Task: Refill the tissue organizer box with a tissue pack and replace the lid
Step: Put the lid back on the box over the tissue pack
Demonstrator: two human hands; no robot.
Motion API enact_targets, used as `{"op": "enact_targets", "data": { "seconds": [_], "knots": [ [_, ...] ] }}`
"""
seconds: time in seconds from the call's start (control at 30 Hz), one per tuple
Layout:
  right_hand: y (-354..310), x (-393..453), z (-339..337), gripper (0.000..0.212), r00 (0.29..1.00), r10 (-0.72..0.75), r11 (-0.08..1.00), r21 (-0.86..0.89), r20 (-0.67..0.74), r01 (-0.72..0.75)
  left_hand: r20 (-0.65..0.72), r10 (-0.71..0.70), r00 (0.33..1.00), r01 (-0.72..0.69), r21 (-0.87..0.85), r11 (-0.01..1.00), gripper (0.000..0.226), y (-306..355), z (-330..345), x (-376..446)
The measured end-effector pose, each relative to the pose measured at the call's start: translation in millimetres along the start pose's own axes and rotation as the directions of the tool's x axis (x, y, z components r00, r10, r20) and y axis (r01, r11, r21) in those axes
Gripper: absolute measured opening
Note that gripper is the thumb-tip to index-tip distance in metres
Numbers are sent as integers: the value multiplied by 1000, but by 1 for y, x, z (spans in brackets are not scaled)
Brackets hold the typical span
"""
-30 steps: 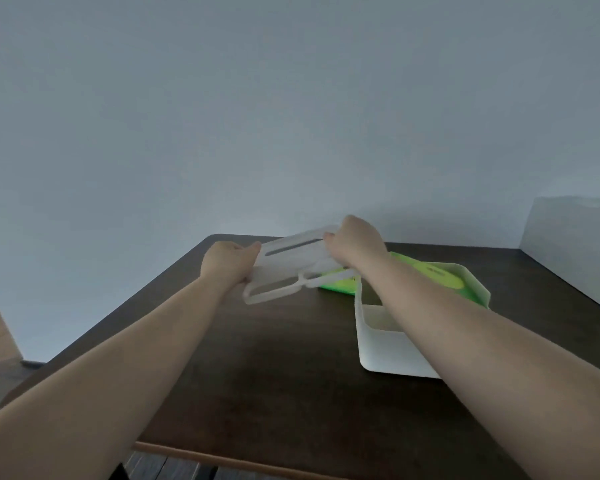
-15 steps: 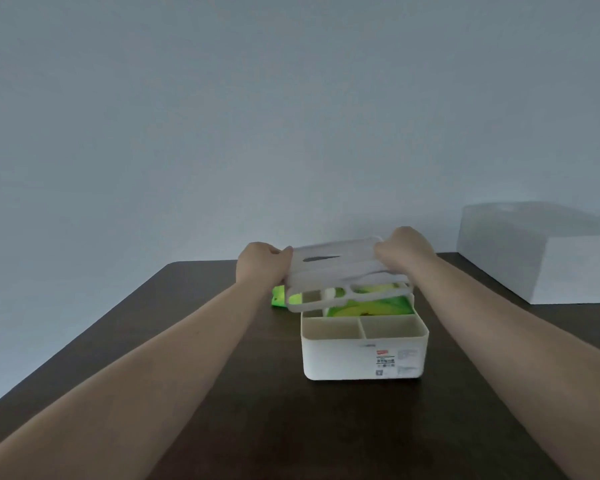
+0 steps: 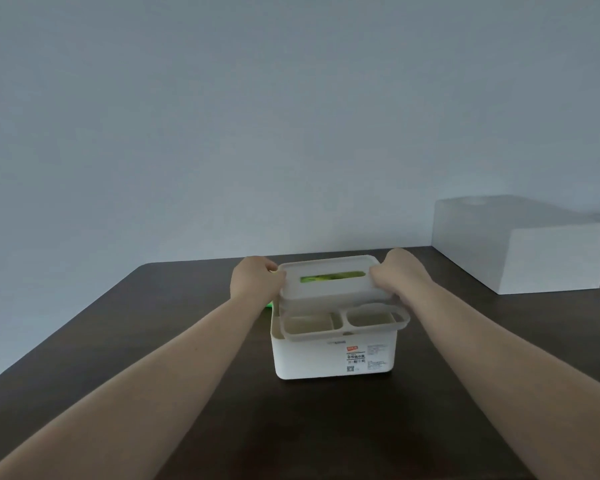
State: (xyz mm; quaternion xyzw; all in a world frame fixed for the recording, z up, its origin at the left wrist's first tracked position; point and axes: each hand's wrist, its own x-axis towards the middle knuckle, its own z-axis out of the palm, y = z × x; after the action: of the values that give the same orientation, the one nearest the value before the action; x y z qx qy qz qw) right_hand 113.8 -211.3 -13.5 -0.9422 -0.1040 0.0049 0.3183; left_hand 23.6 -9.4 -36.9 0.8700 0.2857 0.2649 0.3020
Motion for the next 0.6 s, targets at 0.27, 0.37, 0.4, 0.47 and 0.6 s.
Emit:
{"op": "enact_targets", "data": {
  "seconds": [0.27, 0.37, 0.4, 0.47, 0.6],
  "knots": [
    [1, 4, 9, 24, 1000, 13, 999, -52, -8, -13, 7, -60, 998, 60, 9, 998, 21, -5, 4, 6],
    [0, 6, 11, 25, 1000, 9, 997, -72, -16, -10, 19, -69, 997, 68, 13, 998, 19, -8, 5, 8],
    [0, 6, 11, 25, 1000, 14, 997, -80, -14, -15, 21, -73, 997, 72, 17, 997, 17, -8, 6, 9],
    [0, 6, 12, 27, 1000, 17, 996, -86, -15, -19, 19, -78, 997, 78, 22, 997, 16, -9, 8, 10],
    [3, 8, 16, 28, 999, -2, 996, -86, -45, -1, 1, -83, 997, 83, -1, 997, 16, -10, 11, 11]
  ]
}}
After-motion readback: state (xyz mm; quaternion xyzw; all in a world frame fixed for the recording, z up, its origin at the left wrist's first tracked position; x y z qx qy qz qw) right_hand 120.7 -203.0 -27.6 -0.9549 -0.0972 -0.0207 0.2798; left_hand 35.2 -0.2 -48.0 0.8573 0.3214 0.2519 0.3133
